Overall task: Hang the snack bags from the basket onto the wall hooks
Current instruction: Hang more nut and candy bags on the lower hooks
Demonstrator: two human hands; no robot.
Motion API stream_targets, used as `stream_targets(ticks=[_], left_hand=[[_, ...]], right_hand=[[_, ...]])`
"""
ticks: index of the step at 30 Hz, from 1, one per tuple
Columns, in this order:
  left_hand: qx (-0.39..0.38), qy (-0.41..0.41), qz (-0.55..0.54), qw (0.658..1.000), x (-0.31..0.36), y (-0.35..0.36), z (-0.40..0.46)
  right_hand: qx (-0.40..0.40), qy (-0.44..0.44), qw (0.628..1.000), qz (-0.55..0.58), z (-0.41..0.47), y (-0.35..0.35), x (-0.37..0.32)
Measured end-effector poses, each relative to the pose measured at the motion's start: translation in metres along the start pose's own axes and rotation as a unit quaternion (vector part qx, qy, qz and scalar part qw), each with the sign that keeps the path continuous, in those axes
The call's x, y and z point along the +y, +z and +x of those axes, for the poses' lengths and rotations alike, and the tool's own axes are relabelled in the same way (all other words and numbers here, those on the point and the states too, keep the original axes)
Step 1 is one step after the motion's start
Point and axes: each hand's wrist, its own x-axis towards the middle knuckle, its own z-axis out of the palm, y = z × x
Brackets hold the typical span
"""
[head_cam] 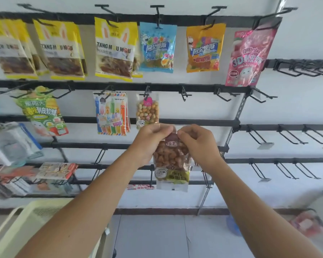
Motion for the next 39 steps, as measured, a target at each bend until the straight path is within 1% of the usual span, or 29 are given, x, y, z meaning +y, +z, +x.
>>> stream_targets(ticks=[6,10,13,16,20,24,32,39], left_hand=[[0.002,0.023,0.092,0.995,-0.016,0.011,0.058],[-0.005,0.031,0.089,0.996,-0.018,0.013,0.097],[0.016,0.05,0.078,0.996,-0.017,0.017,0.122],[0.027,0.075,0.089,0.993,-0.018,0.021,0.138],[0.065,0.105,0.078,0.989,-0.021,0.026,0.155],[0.086,0.129,0.063,0.986,-0.018,0.032,0.164],[0.088,0.092,0.06,0.99,-0.012,0.033,0.175],[0.088,0.096,0.084,0.988,-0.02,0.033,0.182]], right_hand=[[0.032,0.051,0.998,0.015,0.053,0.0,0.023],[0.054,0.049,0.997,0.0,0.086,-0.003,0.037],[0.083,0.043,0.996,0.002,0.106,-0.006,0.044],[0.096,0.031,0.995,0.012,0.121,-0.009,0.051],[0.094,0.019,0.995,0.016,0.139,-0.013,0.055],[0.09,0.012,0.995,0.033,0.154,-0.017,0.053],[0.072,0.032,0.995,0.064,0.17,-0.018,0.057],[0.067,0.042,0.995,0.06,0.176,-0.018,0.066]])
